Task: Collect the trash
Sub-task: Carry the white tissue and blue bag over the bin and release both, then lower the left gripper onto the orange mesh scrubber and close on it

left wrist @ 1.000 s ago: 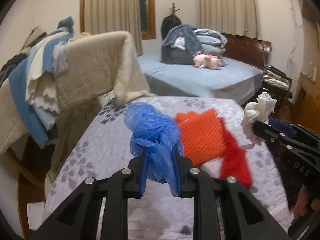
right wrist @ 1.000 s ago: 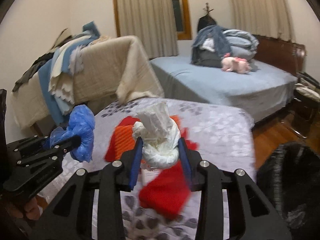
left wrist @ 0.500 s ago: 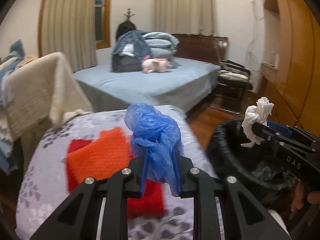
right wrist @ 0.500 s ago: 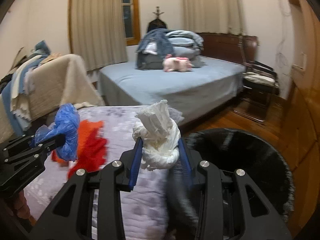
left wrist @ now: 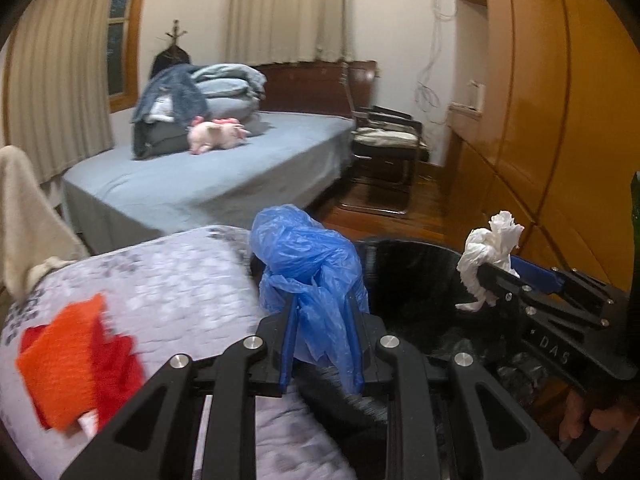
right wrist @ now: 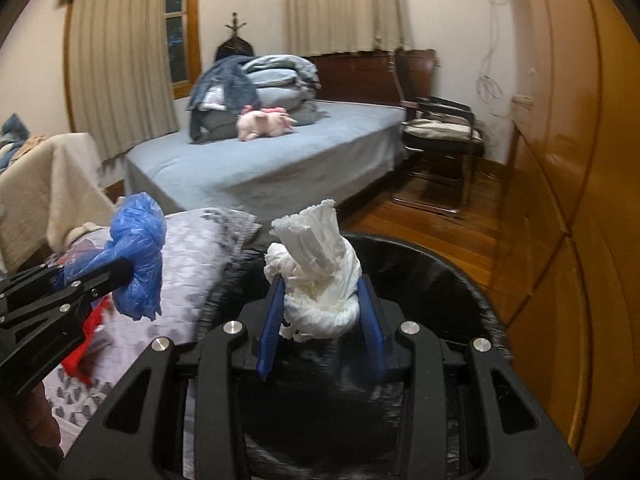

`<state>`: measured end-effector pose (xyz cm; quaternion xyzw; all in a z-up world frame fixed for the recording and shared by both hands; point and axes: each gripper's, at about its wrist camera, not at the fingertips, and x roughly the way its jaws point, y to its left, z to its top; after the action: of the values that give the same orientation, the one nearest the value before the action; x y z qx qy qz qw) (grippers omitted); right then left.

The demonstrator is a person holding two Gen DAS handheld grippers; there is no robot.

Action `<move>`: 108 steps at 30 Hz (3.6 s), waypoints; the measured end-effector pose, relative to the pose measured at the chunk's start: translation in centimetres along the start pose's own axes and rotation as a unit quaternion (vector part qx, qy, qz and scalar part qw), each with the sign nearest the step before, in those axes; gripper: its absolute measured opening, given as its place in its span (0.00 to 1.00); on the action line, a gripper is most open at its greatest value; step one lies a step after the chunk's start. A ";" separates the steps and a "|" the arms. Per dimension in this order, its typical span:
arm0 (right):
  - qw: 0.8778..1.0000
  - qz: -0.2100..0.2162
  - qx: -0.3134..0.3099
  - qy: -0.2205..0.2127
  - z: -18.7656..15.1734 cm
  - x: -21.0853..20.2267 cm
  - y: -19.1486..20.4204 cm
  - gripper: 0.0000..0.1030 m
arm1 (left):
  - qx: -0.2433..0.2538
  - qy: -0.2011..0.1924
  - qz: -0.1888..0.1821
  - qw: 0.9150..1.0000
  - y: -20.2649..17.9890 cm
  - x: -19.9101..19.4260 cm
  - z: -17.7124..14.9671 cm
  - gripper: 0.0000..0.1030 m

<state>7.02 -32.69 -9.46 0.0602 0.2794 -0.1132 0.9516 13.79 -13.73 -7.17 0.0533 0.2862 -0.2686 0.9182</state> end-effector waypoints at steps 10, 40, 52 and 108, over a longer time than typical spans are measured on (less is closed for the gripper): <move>0.998 -0.055 0.028 0.011 -1.0 1.4 -4.5 0.56 | 0.023 0.031 -0.061 0.997 -4.8 4.9 0.7 0.52; 0.996 0.073 -0.043 -0.005 -1.0 0.7 13.2 0.95 | -0.085 -0.013 0.206 0.975 17.1 -9.5 -6.2 0.93; 0.990 0.114 -0.085 0.020 -2.5 2.1 20.2 0.95 | -0.135 0.028 0.236 0.962 23.2 -8.9 -10.3 0.79; 0.973 0.161 -0.152 0.058 -5.8 3.6 27.0 0.95 | -0.186 0.083 0.158 0.966 25.2 -8.1 -15.2 0.02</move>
<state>13.65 -6.19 -14.89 -0.0348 0.3345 0.0889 0.9375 13.80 15.24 -16.72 -0.0522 0.3943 -0.0568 0.9158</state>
